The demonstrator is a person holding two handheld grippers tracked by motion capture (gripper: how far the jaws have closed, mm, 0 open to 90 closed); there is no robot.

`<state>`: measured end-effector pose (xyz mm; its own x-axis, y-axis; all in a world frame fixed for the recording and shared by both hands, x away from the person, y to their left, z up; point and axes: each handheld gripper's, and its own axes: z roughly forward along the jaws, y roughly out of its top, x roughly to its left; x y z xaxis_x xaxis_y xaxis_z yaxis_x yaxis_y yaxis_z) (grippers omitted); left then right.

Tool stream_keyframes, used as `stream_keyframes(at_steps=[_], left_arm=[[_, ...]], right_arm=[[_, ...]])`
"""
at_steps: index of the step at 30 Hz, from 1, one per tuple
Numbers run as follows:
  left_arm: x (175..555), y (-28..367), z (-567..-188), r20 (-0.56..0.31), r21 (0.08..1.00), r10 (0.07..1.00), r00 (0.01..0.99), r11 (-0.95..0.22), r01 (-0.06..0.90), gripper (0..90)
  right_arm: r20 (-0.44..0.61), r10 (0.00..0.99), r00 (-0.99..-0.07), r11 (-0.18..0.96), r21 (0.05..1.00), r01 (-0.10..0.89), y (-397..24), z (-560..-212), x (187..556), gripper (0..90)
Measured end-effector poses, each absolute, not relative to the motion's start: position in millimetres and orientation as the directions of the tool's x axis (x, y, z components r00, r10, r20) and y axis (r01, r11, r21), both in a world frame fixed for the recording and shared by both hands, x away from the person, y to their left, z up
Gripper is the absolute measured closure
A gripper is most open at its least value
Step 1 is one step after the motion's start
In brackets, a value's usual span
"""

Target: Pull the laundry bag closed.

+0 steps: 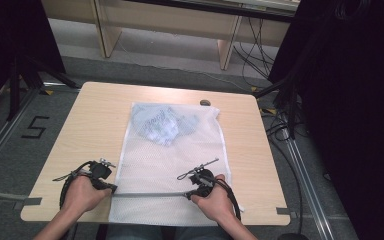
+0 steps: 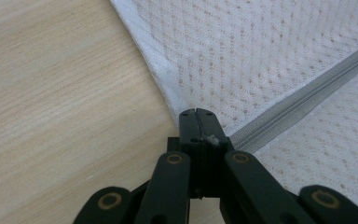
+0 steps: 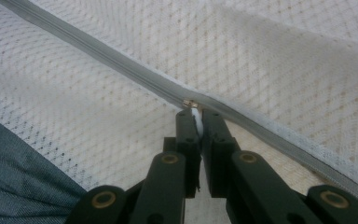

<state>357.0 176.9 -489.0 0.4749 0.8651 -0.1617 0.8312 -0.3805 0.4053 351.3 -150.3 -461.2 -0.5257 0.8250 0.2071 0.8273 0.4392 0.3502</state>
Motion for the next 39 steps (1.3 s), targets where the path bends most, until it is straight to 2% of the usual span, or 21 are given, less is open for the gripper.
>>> stream_keyframes(at_steps=[4, 5, 10, 11, 13, 16, 22, 24, 27, 31, 32, 33, 39], left_arm=[[357.2, 177.3, -489.9, -0.162, 0.414, 0.861, 0.482, -0.384, 0.825, 90.0], [357.3, 177.4, -489.9, -0.162, 0.414, 0.860, 0.484, -0.386, 0.824, 90.0], [356.8, 177.0, -489.4, -0.162, 0.409, 0.864, 0.476, -0.380, 0.829, 89.9], [356.8, 177.0, -489.4, -0.162, 0.409, 0.864, 0.476, -0.380, 0.829, 90.0], [357.3, 177.6, -490.0, -0.164, 0.416, 0.861, 0.481, -0.382, 0.825, 89.9], [356.9, 177.3, -490.0, -0.167, 0.415, 0.863, 0.476, -0.376, 0.828, 90.0], [357.0, 177.5, -490.1, -0.171, 0.415, 0.863, 0.475, -0.374, 0.829, 89.9], [357.0, 177.4, -490.0, -0.170, 0.414, 0.863, 0.475, -0.375, 0.829, 90.0], [357.3, 177.5, -490.0, -0.169, 0.413, 0.862, 0.477, -0.378, 0.828, 90.0], [357.2, 177.7, -490.5, -0.174, 0.417, 0.862, 0.476, -0.373, 0.829, 90.0], [357.4, 178.0, -490.4, -0.175, 0.417, 0.861, 0.477, -0.374, 0.828, 89.9], [357.8, 178.1, -490.2, -0.178, 0.413, 0.861, 0.477, -0.375, 0.830, 90.0], [357.9, 178.4, -490.3, -0.179, 0.414, 0.861, 0.477, -0.374, 0.830, 89.9]], right_arm=[[0.203, 0.832, -0.517, 0.433, 0.344, 0.833, -154.0, -462.0, 351.0, 87.1], [0.209, 0.815, -0.540, 0.449, 0.361, 0.817, -156.4, -461.5, 351.5, 87.1], [0.205, 0.833, -0.513, 0.430, 0.344, 0.835, -159.0, -460.6, 351.3, 87.1], [0.223, 0.846, -0.484, 0.402, 0.330, 0.854, -157.6, -459.7, 349.6, 87.1], [0.205, 0.834, -0.512, 0.428, 0.345, 0.835, -160.9, -460.4, 351.3, 87.1], [0.228, 0.840, -0.492, 0.413, 0.320, 0.853, -160.6, -459.2, 350.3, 87.0], [0.202, 0.846, -0.493, 0.413, 0.338, 0.846, -169.2, -460.7, 351.5, 87.0], [0.217, 0.844, -0.490, 0.411, 0.324, 0.852, -170.4, -460.6, 351.2, 87.0], [0.236, 0.829, -0.507, 0.415, 0.349, 0.840, -174.5, -461.1, 352.3, 87.0], [0.216, 0.844, -0.490, 0.407, 0.337, 0.849, -175.5, -461.2, 352.0, 87.1], [0.242, 0.831, -0.501, 0.408, 0.348, 0.844, -178.0, -460.5, 352.2, 87.1], [0.213, 0.854, -0.474, 0.396, 0.324, 0.859, -178.1, -460.1, 352.0, 87.0], [0.215, 0.846, -0.488, 0.404, 0.340, 0.849, -177.7, -460.4, 352.5, 87.1]])
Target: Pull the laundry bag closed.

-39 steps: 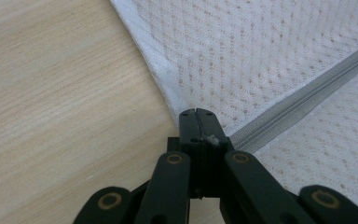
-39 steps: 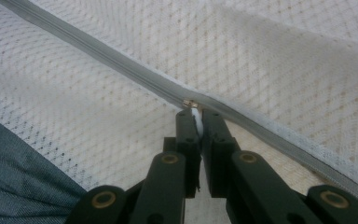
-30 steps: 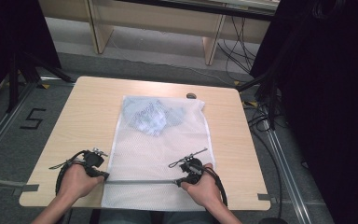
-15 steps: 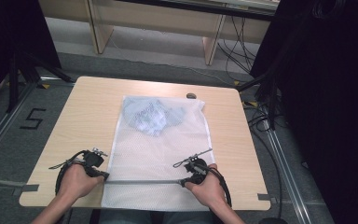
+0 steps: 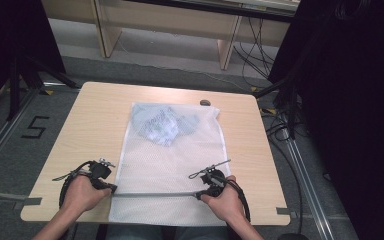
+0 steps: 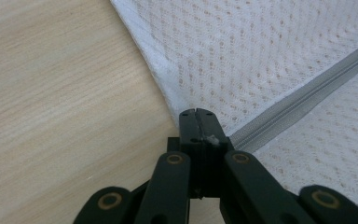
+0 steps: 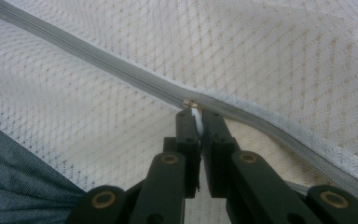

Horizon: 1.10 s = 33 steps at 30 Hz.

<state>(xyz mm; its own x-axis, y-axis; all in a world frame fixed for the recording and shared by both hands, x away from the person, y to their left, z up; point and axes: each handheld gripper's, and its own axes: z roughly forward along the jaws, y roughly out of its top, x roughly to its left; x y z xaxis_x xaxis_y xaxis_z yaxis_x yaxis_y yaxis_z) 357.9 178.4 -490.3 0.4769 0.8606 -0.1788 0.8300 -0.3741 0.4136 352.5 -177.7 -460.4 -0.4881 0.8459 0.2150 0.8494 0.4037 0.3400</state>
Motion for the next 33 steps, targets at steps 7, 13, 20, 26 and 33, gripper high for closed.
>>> stream_keyframes(at_steps=[7, 13, 20, 26, 33], left_arm=[[359.6, 180.4, -490.2, -0.169, 0.414, 0.851, 0.498, -0.397, 0.819, 90.0], [358.7, 178.9, -490.2, -0.177, 0.413, 0.859, 0.481, -0.379, 0.828, 90.0], [360.7, 181.0, -490.8, -0.177, 0.417, 0.843, 0.508, -0.403, 0.815, 90.0], [360.7, 181.1, -490.7, -0.179, 0.414, 0.845, 0.504, -0.400, 0.818, 90.0], [359.6, 180.3, -490.1, -0.179, 0.411, 0.854, 0.488, -0.386, 0.826, 90.0]], right_arm=[[0.215, 0.866, -0.452, 0.376, 0.316, 0.871, -182.9, -458.0, 352.8, 87.1], [0.211, 0.857, -0.471, 0.393, 0.325, 0.860, -185.8, -458.2, 353.9, 87.1], [0.219, 0.877, -0.427, 0.361, 0.284, 0.888, -186.1, -456.5, 353.6, 87.1], [0.184, 0.893, -0.410, 0.350, 0.288, 0.891, -191.5, -454.1, 354.0, 87.0], [0.195, 0.897, -0.396, 0.337, 0.277, 0.900, -198.3, -452.9, 355.0, 87.0]])
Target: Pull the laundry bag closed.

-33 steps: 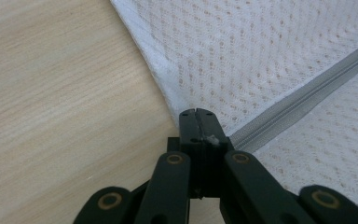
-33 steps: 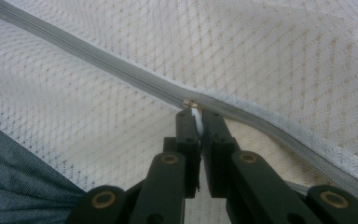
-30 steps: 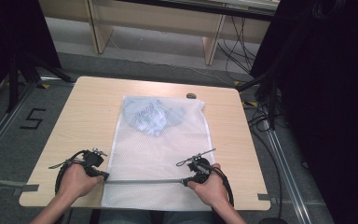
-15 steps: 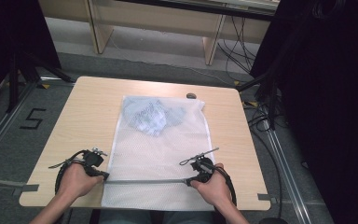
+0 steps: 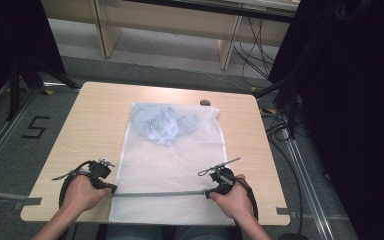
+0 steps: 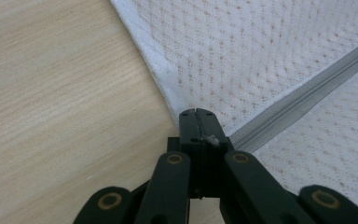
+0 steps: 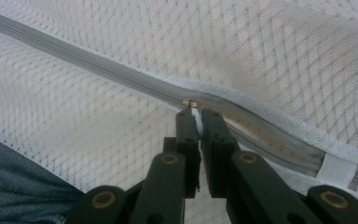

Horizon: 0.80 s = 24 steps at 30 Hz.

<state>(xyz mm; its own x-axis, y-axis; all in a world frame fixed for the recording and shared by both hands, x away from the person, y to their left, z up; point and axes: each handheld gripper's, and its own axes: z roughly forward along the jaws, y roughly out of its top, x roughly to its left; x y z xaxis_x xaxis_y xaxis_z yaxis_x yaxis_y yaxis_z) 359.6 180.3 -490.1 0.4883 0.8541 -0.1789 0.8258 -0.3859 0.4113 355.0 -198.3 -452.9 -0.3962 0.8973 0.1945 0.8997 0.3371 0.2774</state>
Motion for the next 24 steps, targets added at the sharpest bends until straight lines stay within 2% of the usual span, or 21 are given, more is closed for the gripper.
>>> stream_keyframes(at_steps=[3, 11, 12, 14, 24], left_arm=[[359.9, 181.1, -489.9, -0.177, 0.407, 0.852, 0.493, -0.392, 0.825, 90.0], [358.9, 180.4, -489.9, -0.190, 0.403, 0.858, 0.477, -0.375, 0.835, 90.0], [358.8, 180.4, -490.0, -0.190, 0.404, 0.858, 0.477, -0.374, 0.835, 90.0], [358.8, 180.5, -490.1, -0.193, 0.405, 0.859, 0.475, -0.371, 0.835, 90.0], [358.7, 180.9, -490.2, -0.193, 0.405, 0.858, 0.476, -0.372, 0.835, 89.9]], right_arm=[[0.207, 0.889, -0.408, 0.341, 0.295, 0.893, -199.6, -453.7, 355.1, 87.0], [0.217, 0.911, -0.351, 0.296, 0.250, 0.922, -199.7, -451.0, 354.4, 87.0], [0.198, 0.900, -0.389, 0.332, 0.266, 0.905, -203.4, -452.2, 355.7, 87.0], [0.200, 0.898, -0.393, 0.335, 0.268, 0.903, -204.8, -452.1, 355.9, 87.0], [0.200, 0.905, -0.374, 0.319, 0.263, 0.911, -209.0, -451.2, 356.7, 87.0]])
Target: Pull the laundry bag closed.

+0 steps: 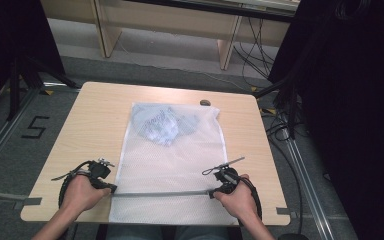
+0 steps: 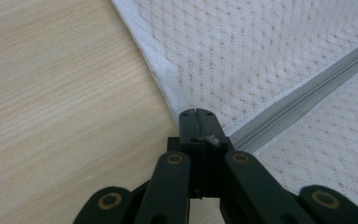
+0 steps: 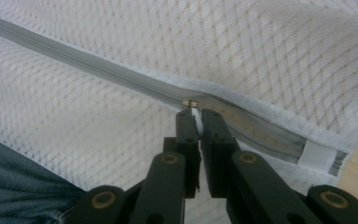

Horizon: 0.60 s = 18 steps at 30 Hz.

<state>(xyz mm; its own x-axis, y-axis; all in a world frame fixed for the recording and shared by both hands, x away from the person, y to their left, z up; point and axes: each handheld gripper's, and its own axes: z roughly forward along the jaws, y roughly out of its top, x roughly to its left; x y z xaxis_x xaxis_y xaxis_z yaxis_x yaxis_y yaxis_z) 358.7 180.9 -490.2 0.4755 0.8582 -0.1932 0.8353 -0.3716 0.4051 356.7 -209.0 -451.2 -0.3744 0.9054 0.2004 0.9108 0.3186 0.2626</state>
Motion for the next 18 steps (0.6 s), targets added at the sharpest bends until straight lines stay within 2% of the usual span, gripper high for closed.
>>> stream_keyframes(at_steps=[11, 12, 18], left_arm=[[358.5, 180.7, -490.4, -0.190, 0.410, 0.857, 0.479, -0.374, 0.832, 89.9], [358.5, 180.7, -490.5, -0.192, 0.411, 0.858, 0.477, -0.372, 0.833, 90.0], [358.7, 181.1, -490.2, -0.192, 0.406, 0.857, 0.479, -0.375, 0.833, 90.0]], right_arm=[[0.210, 0.910, -0.357, 0.299, 0.264, 0.917, -214.4, -448.9, 357.7, 87.0], [0.214, 0.903, -0.372, 0.305, 0.290, 0.907, -217.0, -448.8, 357.3, 87.0], [0.198, 0.911, -0.362, 0.305, 0.265, 0.915, -219.7, -448.9, 359.0, 86.9]])
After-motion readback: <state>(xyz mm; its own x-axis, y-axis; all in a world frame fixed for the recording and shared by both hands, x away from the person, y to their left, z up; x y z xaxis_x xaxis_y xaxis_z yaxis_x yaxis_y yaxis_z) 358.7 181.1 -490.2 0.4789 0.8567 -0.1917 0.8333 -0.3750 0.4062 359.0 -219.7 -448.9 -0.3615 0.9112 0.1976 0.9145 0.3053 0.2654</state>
